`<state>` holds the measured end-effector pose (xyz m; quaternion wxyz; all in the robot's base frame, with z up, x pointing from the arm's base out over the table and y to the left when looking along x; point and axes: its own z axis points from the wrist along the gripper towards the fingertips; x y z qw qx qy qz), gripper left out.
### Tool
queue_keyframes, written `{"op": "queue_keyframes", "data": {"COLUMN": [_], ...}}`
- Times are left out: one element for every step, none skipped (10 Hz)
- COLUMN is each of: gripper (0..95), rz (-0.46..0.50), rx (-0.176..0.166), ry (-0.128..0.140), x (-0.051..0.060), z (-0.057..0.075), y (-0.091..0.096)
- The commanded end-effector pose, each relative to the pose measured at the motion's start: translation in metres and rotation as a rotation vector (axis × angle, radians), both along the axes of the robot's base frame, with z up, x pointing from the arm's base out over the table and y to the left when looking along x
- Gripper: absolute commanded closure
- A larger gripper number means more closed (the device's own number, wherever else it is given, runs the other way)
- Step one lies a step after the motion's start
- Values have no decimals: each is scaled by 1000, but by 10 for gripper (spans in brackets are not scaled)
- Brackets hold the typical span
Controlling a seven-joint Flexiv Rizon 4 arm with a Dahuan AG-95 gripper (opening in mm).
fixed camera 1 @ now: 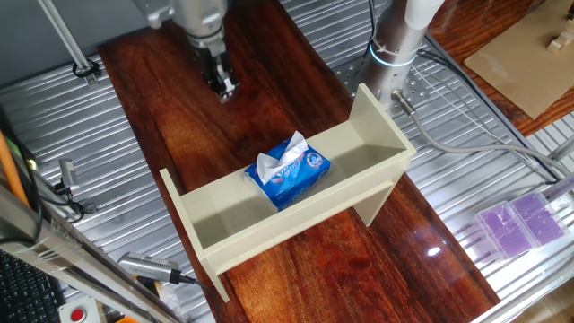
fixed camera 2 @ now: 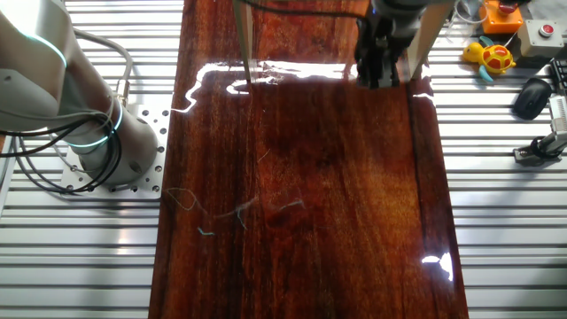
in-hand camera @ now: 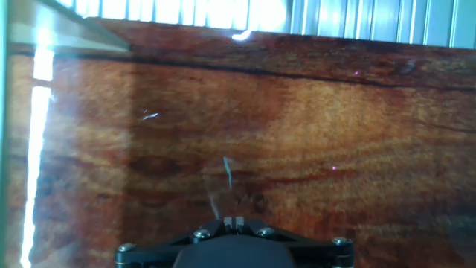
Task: Take the object down from the shelf
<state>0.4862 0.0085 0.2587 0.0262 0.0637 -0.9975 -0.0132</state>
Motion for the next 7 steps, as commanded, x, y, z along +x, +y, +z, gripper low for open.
{"op": "queue_keyframes", "data": {"gripper": [950, 950, 950, 950, 950, 950, 950], "rz": [44, 58, 68, 75, 76, 73, 70], "rx": [0, -3, -2, 0, 6, 6, 5], "ry": [-13, -18, -26, -31, -32, -32, -29], "x": [2, 2, 2, 2, 2, 2, 2], "z": [-1, -1, -1, -1, -1, -1, -1], "y": [0, 0, 0, 0, 0, 0, 0]}}
